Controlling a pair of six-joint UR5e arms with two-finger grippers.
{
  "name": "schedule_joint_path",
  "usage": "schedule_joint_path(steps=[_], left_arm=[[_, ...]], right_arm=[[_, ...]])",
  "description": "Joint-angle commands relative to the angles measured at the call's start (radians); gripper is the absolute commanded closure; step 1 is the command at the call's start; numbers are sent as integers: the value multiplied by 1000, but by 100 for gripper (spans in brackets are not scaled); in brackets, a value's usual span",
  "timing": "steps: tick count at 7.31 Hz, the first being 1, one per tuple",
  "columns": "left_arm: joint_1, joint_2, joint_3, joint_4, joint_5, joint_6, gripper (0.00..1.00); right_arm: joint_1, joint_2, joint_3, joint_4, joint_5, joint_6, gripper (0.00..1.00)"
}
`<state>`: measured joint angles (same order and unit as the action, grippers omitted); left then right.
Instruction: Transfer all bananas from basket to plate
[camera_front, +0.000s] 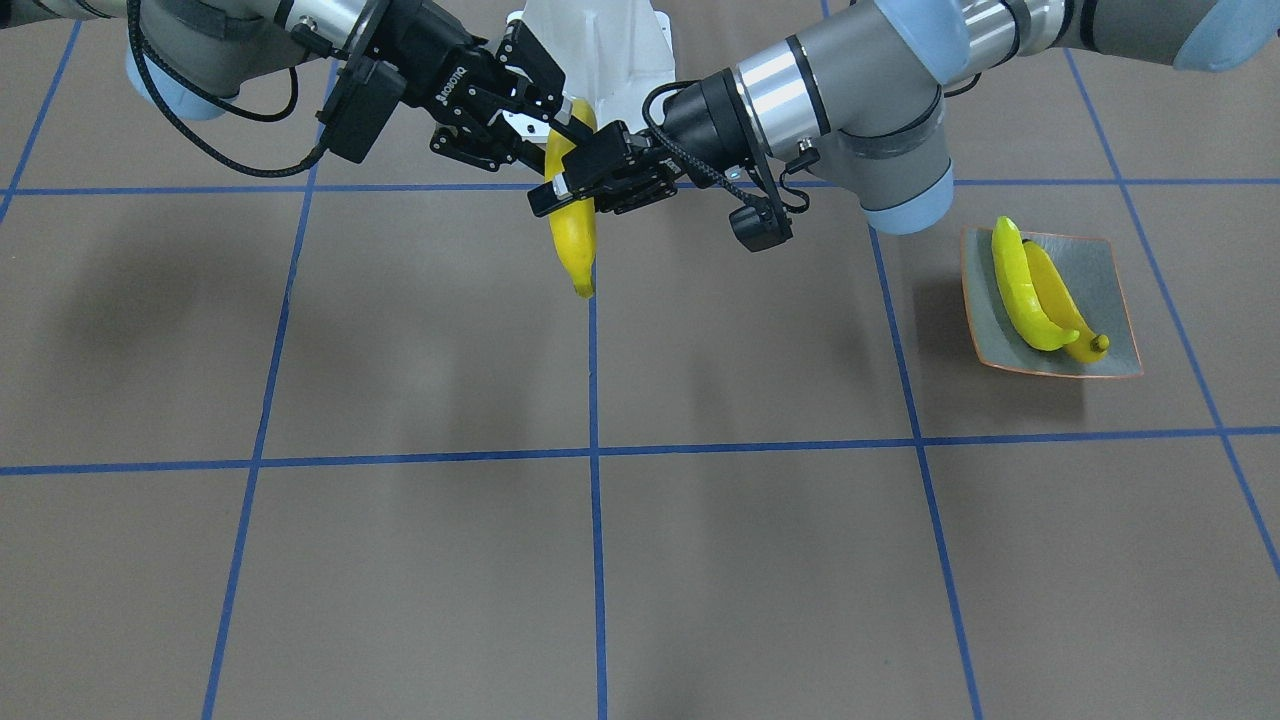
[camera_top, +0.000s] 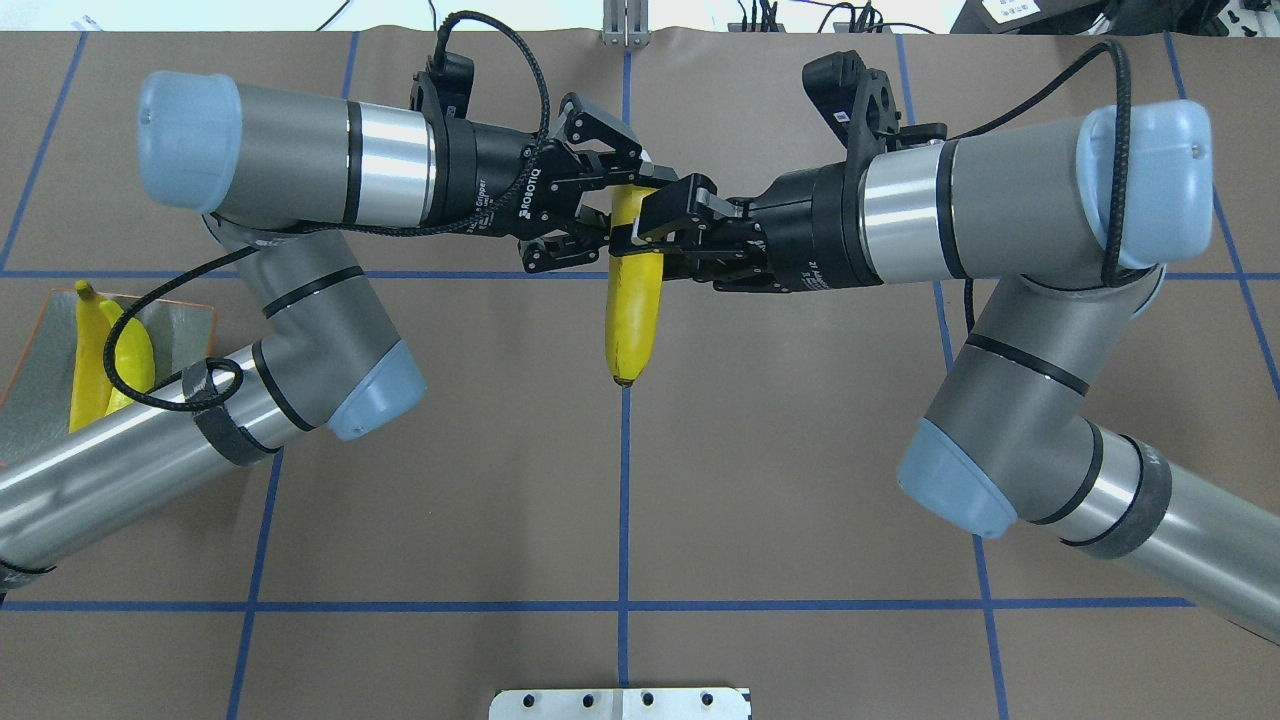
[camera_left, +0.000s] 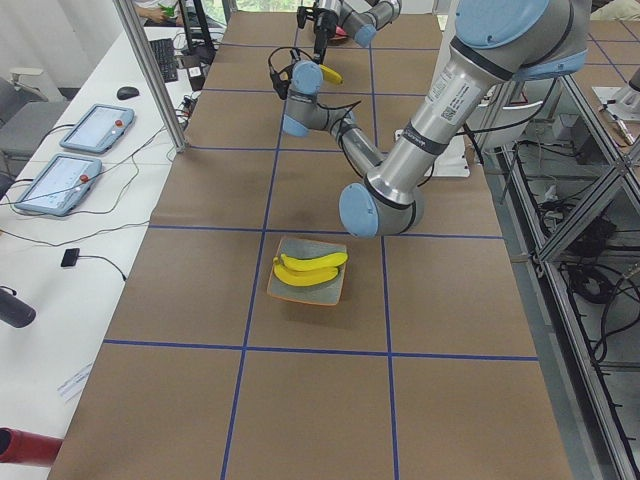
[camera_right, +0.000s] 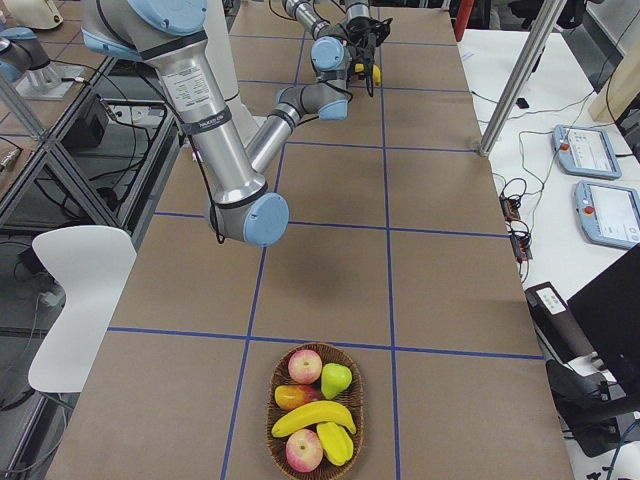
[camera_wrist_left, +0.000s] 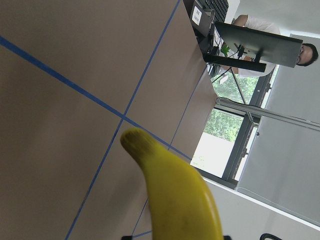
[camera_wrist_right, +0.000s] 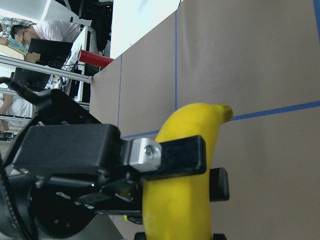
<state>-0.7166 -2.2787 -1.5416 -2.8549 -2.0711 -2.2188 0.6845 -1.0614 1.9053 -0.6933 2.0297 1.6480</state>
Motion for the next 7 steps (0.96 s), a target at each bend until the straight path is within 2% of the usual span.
schedule_joint_path(steps=[1,3,4,5,6,7], left_arm=[[0,5,-2,2,0,5,100],[-7,14,-8,8,-1,14,100],[-35,69,-37,9,-13,17,100],[-75,179,-85,0,-38,71,100],[-102,267,-122,24,-113,188,100],[-131,356,-126,23,-116,218,100]], right_arm=[[7,-15,4,56,4,4,0],[48,-139,11,222,76,7,0],[100,-179,11,233,125,6,0],[136,-228,8,233,141,4,0],[154,-286,1,233,136,-8,0],[171,-314,-14,233,130,-16,0]])
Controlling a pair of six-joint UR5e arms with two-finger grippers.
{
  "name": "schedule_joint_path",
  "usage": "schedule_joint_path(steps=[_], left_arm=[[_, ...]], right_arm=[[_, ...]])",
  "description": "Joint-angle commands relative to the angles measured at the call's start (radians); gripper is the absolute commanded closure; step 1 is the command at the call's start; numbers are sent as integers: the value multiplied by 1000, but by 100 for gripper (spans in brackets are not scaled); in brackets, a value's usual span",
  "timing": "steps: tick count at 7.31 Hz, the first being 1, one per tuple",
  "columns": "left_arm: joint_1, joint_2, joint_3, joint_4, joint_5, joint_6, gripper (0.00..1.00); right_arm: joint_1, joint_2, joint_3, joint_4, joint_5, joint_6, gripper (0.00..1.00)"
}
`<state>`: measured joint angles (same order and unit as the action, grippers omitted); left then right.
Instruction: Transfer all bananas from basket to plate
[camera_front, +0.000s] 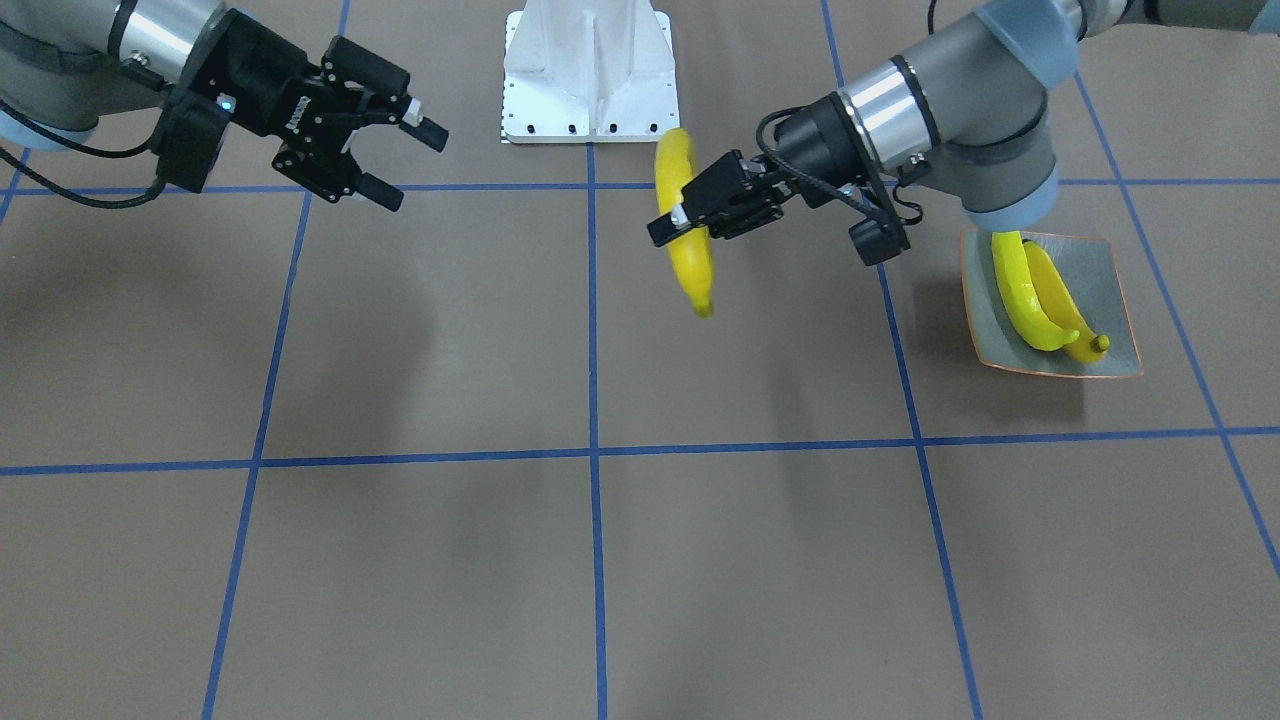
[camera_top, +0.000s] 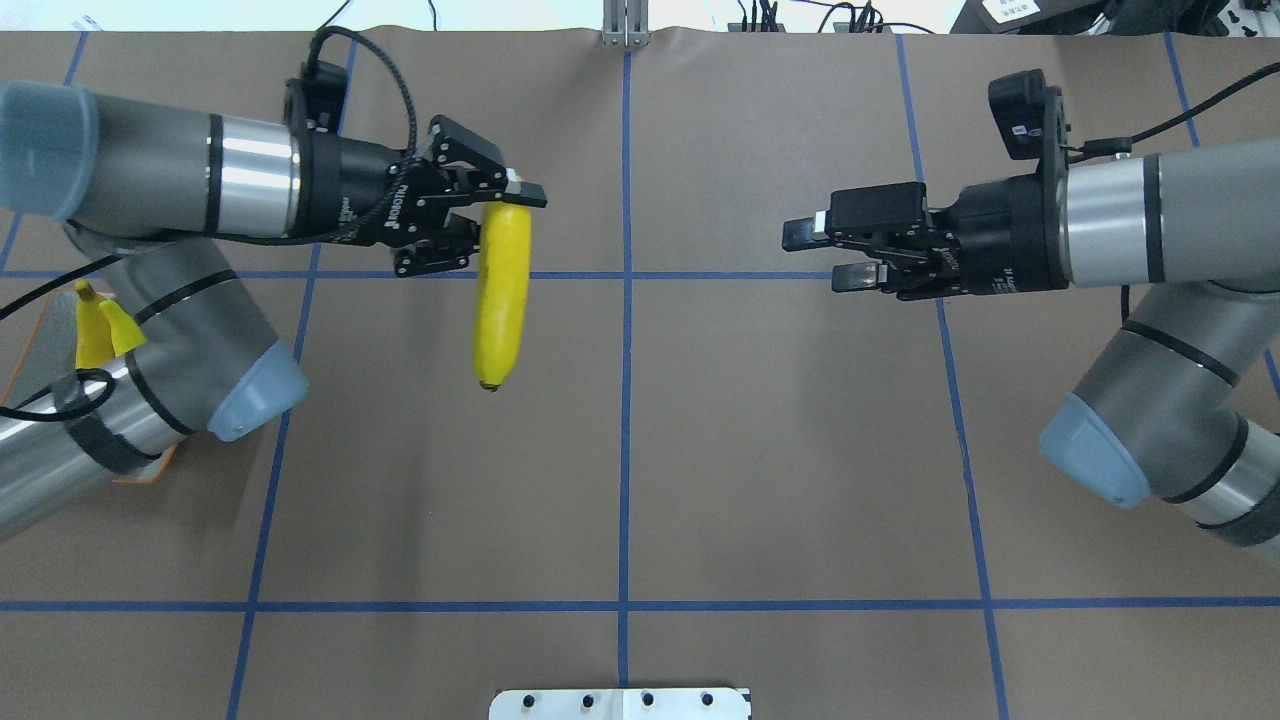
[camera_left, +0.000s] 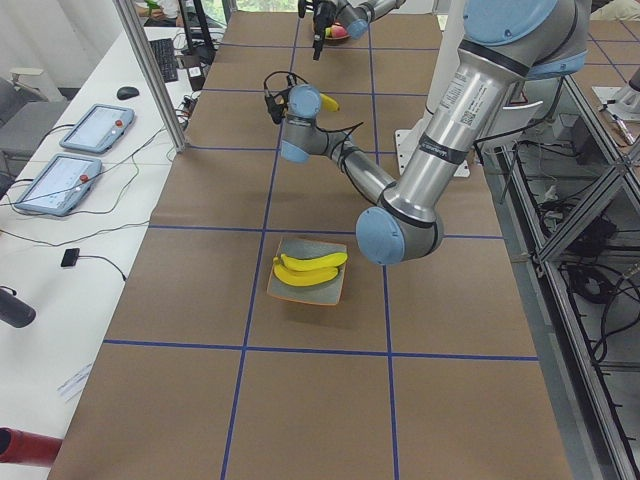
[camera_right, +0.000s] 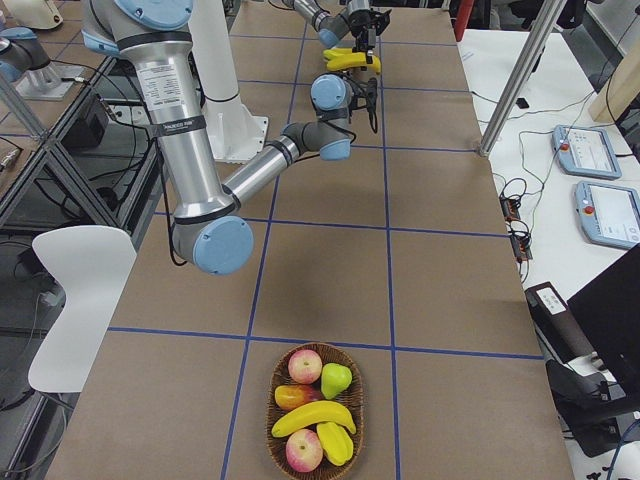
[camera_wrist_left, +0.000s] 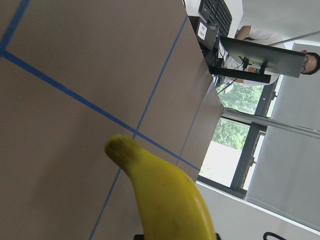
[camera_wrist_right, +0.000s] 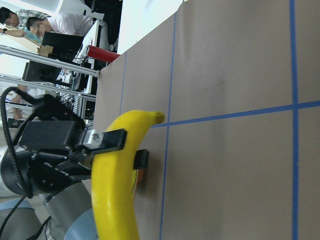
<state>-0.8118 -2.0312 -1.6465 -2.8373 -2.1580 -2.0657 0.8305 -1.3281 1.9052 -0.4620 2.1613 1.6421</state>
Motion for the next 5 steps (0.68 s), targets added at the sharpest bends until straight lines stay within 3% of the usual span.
schedule_joint_path(steps=[1,3,5], left_arm=[[-52,208,-21,6,-39,179,100],[-78,331,-12,51,-46,399,100],[-136,363,-44,304,-95,656,100]], right_arm=[[39,-49,-34,0,-3,-10,0],[100,-72,-92,-9,-1,-62,0],[136,-150,-115,-14,5,-250,0]])
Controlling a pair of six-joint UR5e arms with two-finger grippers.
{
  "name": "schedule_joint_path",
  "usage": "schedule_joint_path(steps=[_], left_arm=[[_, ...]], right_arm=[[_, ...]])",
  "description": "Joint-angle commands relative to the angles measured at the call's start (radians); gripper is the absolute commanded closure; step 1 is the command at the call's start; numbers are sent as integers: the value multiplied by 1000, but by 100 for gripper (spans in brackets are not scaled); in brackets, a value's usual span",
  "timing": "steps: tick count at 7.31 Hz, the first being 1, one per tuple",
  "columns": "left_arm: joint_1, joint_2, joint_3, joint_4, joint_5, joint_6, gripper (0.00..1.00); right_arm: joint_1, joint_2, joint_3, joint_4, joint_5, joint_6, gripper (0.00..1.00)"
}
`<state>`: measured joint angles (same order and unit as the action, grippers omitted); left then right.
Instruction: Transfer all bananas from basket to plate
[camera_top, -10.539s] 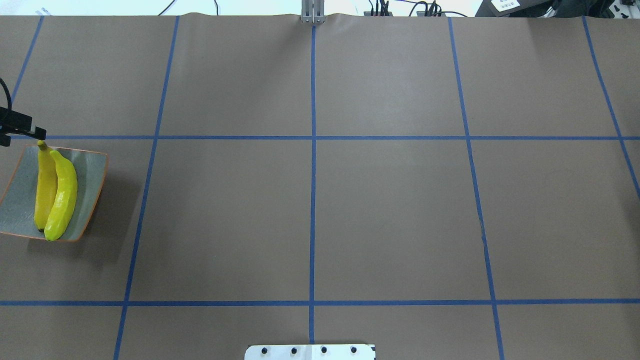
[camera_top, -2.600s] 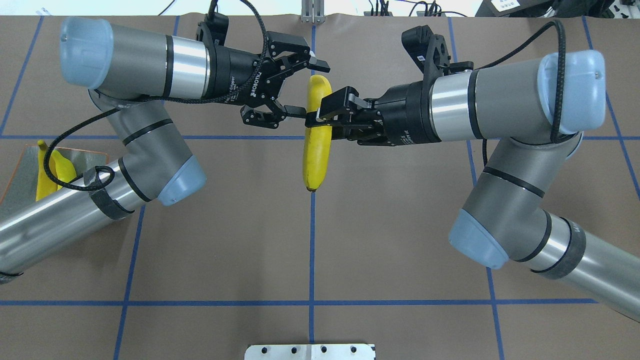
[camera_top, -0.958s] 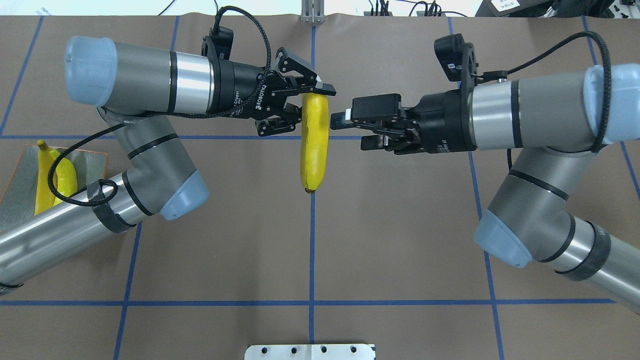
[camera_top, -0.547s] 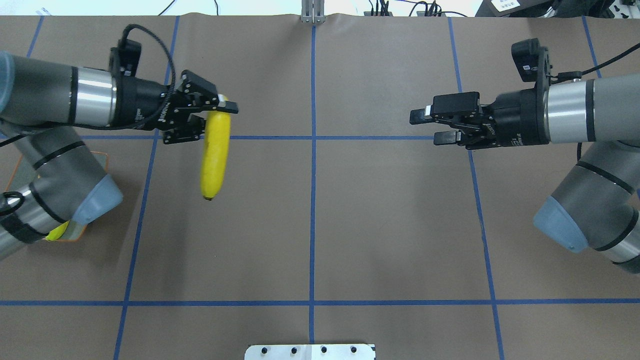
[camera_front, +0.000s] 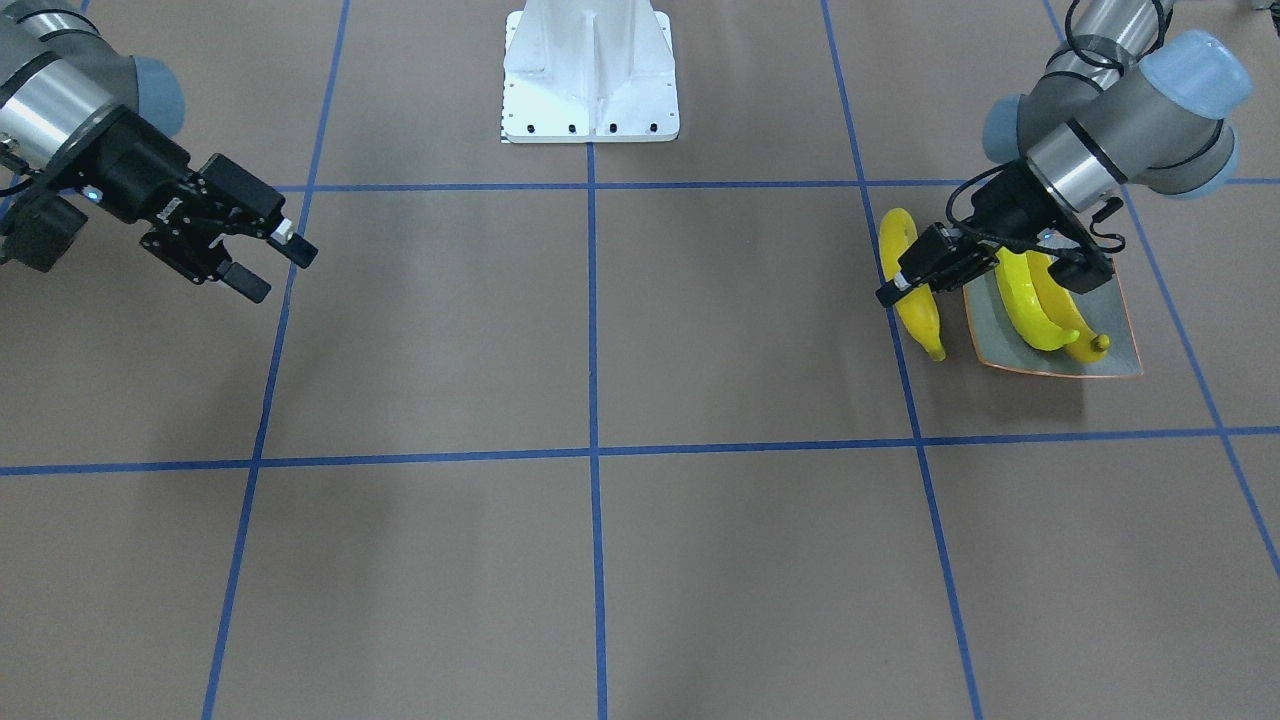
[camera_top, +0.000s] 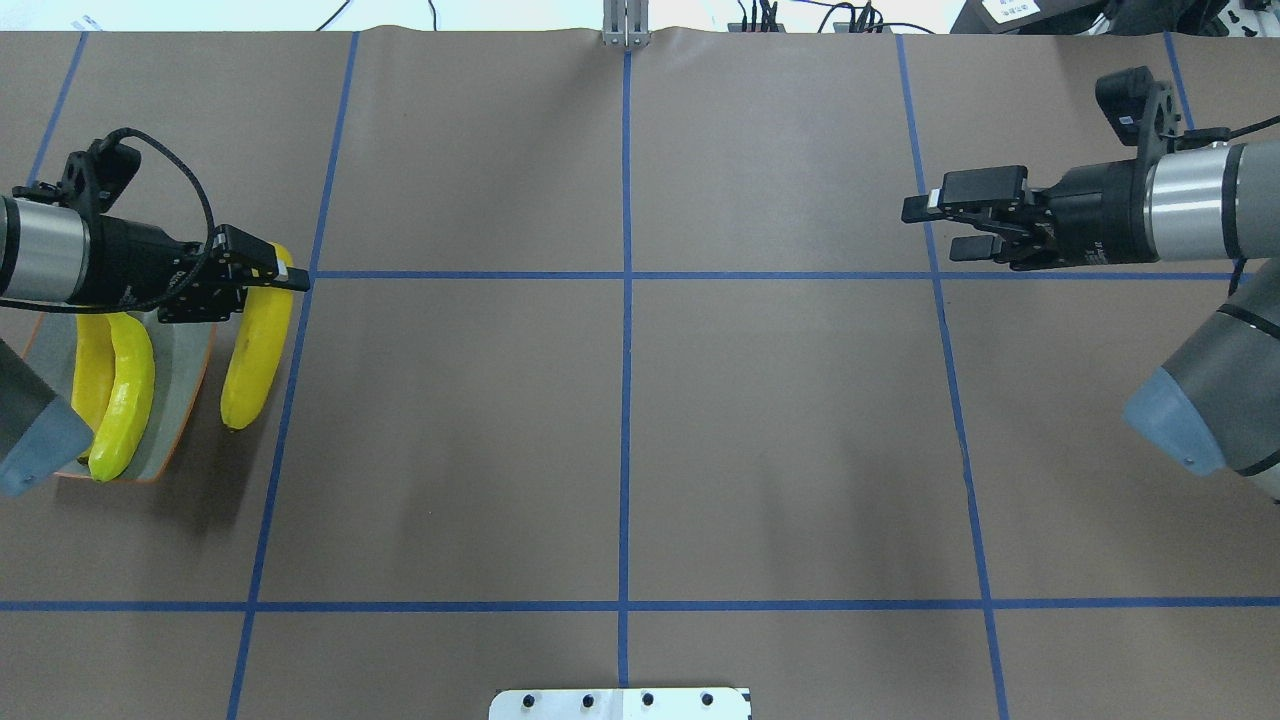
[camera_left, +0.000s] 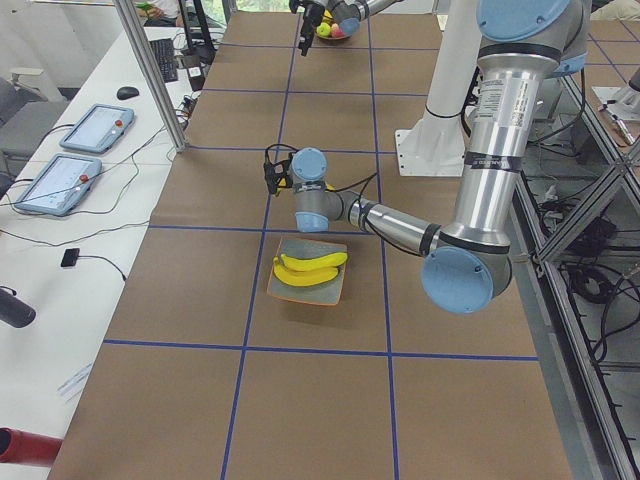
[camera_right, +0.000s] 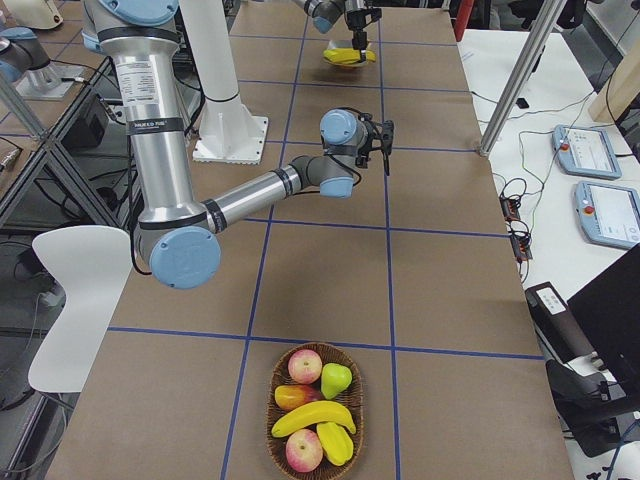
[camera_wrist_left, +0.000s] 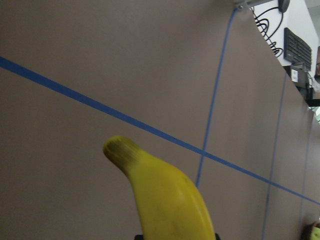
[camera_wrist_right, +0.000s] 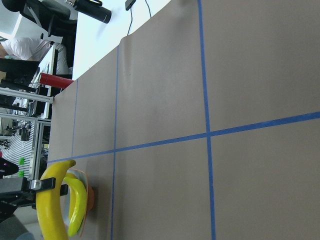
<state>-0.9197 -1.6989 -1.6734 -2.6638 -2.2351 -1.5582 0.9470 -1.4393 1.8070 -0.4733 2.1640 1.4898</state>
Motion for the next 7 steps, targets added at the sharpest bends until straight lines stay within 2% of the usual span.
schedule_joint_path(steps=[1,2,3,5,6,7], left_arm=[[-39,77,-20,198,-15,212,100],[-48,134,-46,221,-17,243,100],[-42,148,-69,272,-6,245,100],[-39,153,-97,379,17,300,100],[-22,153,-97,387,67,302,100],[-19,150,-95,398,68,302,100]], right_arm=[[18,-41,-18,-2,-3,-100,0],[16,-38,-20,-2,-4,-100,0],[16,-38,-23,-2,-6,-98,0],[15,-32,-35,-2,-16,-98,0],[15,-32,-35,-2,-18,-98,0],[16,-32,-35,-2,-18,-98,0]])
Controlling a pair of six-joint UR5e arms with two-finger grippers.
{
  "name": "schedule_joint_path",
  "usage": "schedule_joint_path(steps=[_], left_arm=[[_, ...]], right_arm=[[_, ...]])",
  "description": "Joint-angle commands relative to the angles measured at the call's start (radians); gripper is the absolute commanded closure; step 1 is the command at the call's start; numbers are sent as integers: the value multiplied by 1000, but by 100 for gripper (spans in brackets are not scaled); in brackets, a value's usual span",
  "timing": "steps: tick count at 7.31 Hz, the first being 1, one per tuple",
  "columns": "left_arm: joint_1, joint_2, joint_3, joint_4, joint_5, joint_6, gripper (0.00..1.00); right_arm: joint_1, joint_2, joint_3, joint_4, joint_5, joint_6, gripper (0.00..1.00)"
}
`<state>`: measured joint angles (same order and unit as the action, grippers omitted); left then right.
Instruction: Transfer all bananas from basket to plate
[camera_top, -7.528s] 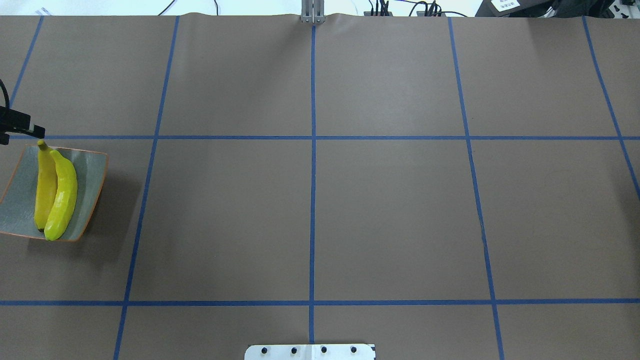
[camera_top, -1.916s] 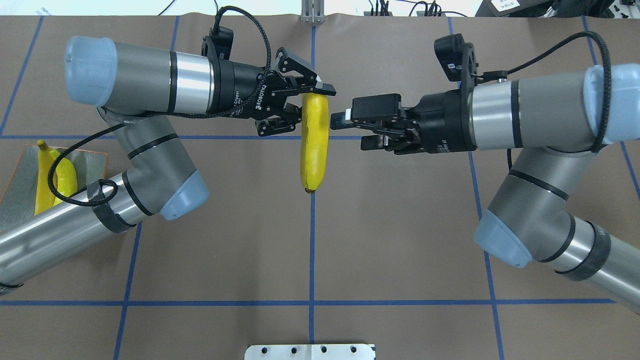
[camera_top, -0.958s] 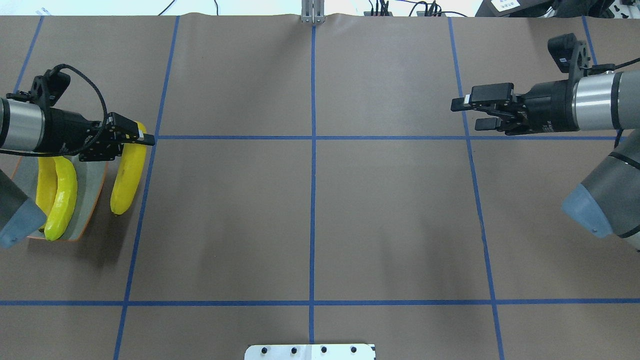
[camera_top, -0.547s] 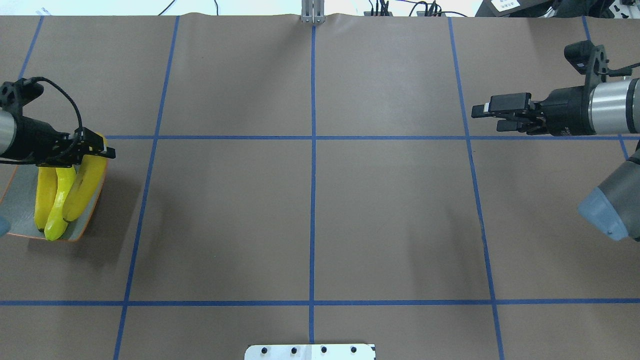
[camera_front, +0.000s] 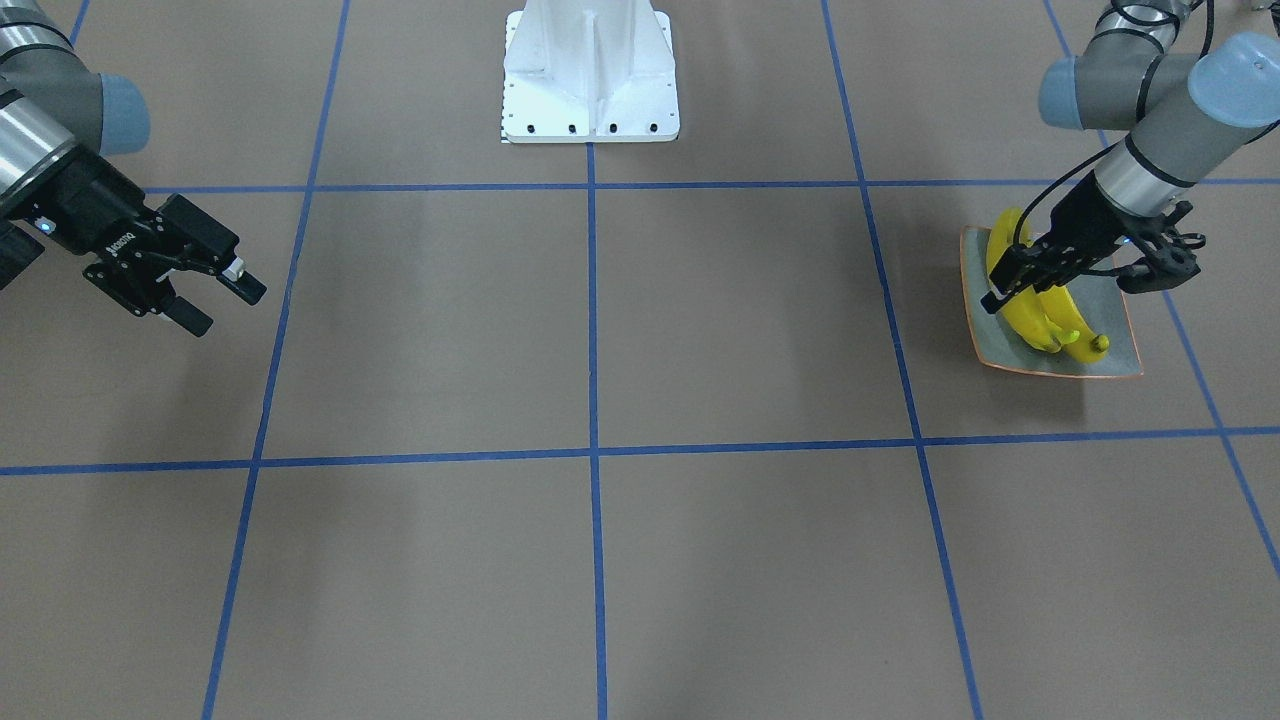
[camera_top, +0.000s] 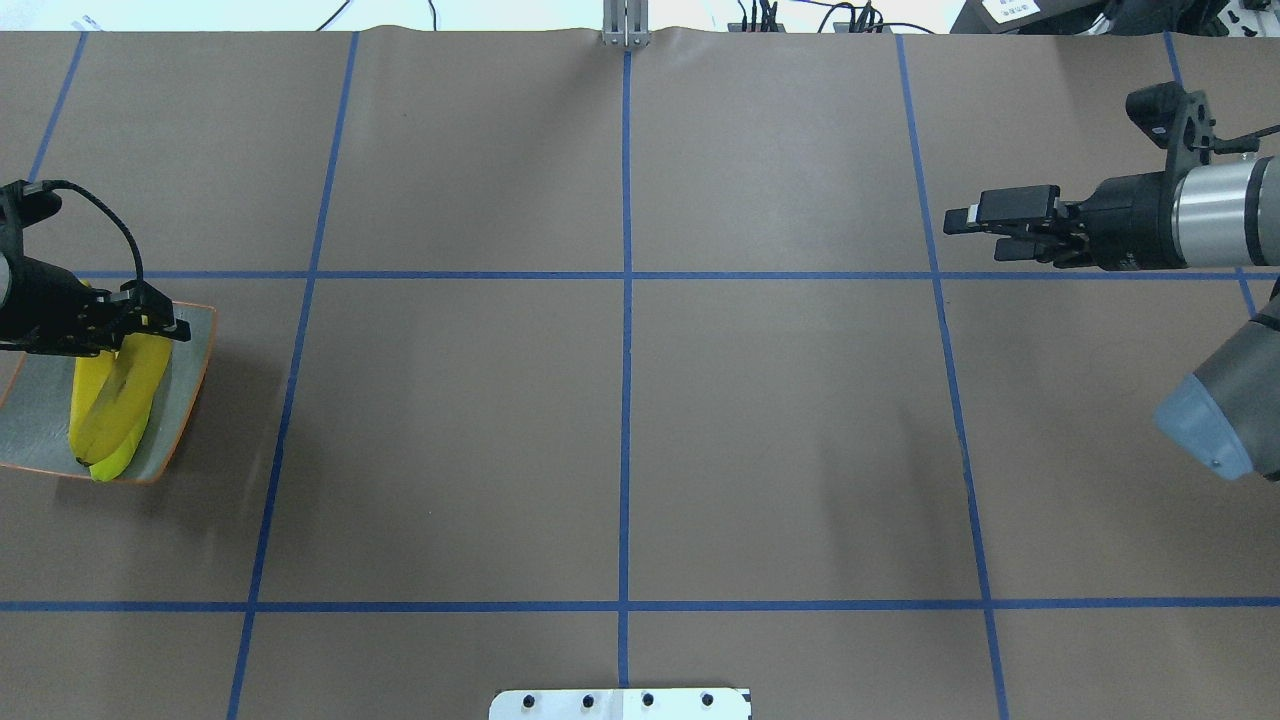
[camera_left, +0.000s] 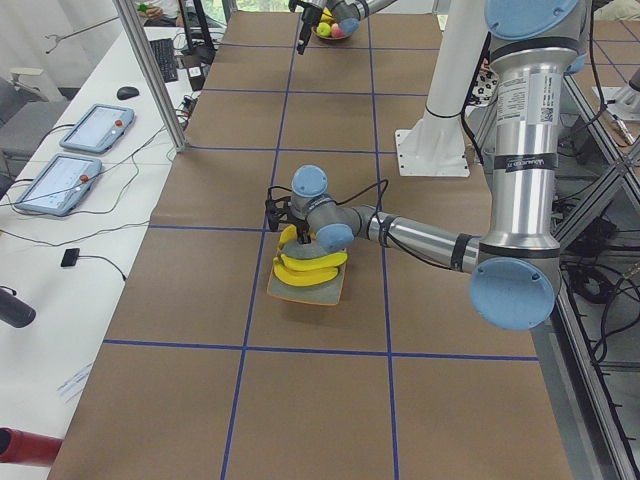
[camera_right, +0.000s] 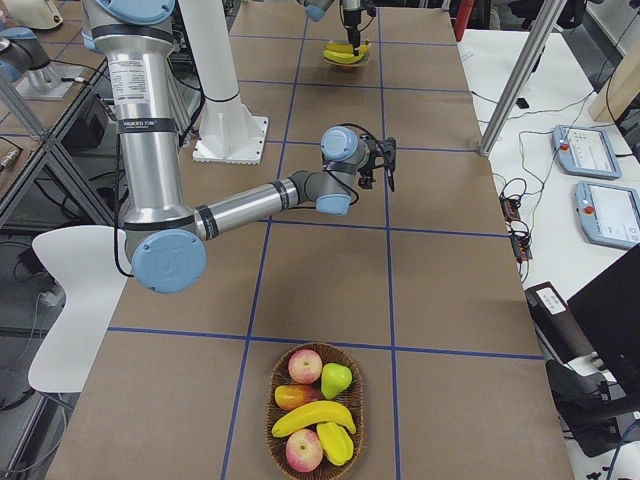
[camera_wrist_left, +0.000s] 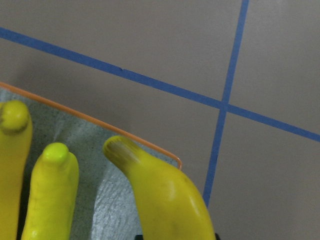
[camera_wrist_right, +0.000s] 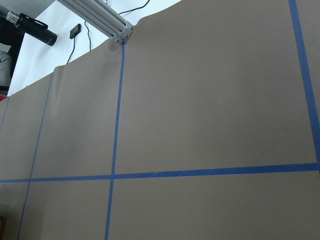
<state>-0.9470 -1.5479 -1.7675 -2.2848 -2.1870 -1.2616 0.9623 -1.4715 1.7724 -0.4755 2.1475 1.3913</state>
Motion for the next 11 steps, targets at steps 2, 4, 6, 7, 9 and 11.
schedule_joint_path(steps=[2,4,6,7,9,11], left_arm=[[8,0,-1,21,29,7,100],[10,3,3,22,35,7,88],[13,5,16,36,36,71,27],[8,17,14,69,45,118,7],[-4,14,2,70,40,126,2],[-59,9,-33,76,-40,126,1]], right_arm=[[1,0,-2,2,-1,0,0],[1,0,-4,3,-3,0,0],[1,0,-2,5,-1,0,0],[1,0,-1,5,-1,0,0],[3,0,1,5,-1,0,0],[48,-13,-2,0,14,-6,0]])
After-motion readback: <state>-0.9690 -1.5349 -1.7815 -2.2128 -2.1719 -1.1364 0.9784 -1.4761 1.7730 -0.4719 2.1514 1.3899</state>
